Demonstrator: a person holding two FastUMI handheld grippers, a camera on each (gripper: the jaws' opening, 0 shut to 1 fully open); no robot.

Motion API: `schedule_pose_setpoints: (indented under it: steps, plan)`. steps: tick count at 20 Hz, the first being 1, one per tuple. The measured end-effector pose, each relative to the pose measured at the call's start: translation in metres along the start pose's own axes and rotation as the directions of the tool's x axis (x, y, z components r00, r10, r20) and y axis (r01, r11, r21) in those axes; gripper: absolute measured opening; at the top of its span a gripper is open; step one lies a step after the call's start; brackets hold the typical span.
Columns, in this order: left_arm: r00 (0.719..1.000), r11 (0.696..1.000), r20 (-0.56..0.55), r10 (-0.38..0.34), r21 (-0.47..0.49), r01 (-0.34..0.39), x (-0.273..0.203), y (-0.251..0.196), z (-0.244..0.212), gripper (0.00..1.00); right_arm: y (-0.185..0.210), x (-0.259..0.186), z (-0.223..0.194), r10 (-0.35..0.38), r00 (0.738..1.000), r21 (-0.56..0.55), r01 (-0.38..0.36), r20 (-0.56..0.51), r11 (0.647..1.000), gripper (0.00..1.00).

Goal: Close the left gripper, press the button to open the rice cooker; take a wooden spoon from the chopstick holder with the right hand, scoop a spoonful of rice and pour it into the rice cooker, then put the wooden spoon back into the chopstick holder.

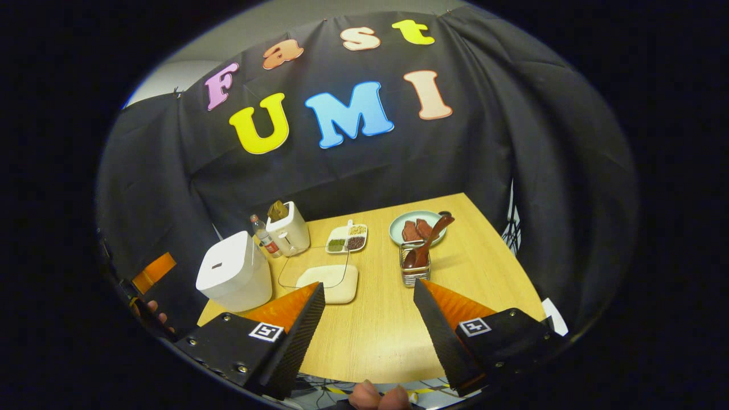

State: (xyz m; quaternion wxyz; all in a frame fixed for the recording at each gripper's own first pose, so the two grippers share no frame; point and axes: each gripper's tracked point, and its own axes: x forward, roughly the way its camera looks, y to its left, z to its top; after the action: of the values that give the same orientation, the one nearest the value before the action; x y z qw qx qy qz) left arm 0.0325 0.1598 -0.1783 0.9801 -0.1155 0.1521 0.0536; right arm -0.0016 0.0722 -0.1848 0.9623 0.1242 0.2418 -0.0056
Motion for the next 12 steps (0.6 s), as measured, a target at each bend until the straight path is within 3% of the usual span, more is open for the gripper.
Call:
schedule_pose_setpoints:
  steps: [4,7,8,12]
  plan:
    - [0.994,0.998,0.088,-0.064,0.026,0.062,-0.043,-0.028,0.057,0.96,0.007,-0.035,0.059,-0.024,0.986,-0.053,0.033,0.165,0.998,0.96]
    - [0.967,0.987,0.197,-0.162,0.046,0.156,-0.072,-0.057,0.125,1.0,0.02,-0.075,0.12,-0.065,0.94,-0.105,0.106,0.336,0.989,0.96]
    - [0.958,0.982,0.216,-0.187,0.064,0.177,-0.087,-0.062,0.144,0.96,0.028,-0.093,0.132,-0.073,0.92,-0.116,0.127,0.385,0.985,0.96]
    - [0.925,0.965,0.282,-0.254,0.144,0.221,-0.109,-0.061,0.17,0.96,0.066,-0.136,0.16,-0.076,0.866,-0.12,0.155,0.494,0.981,0.96]
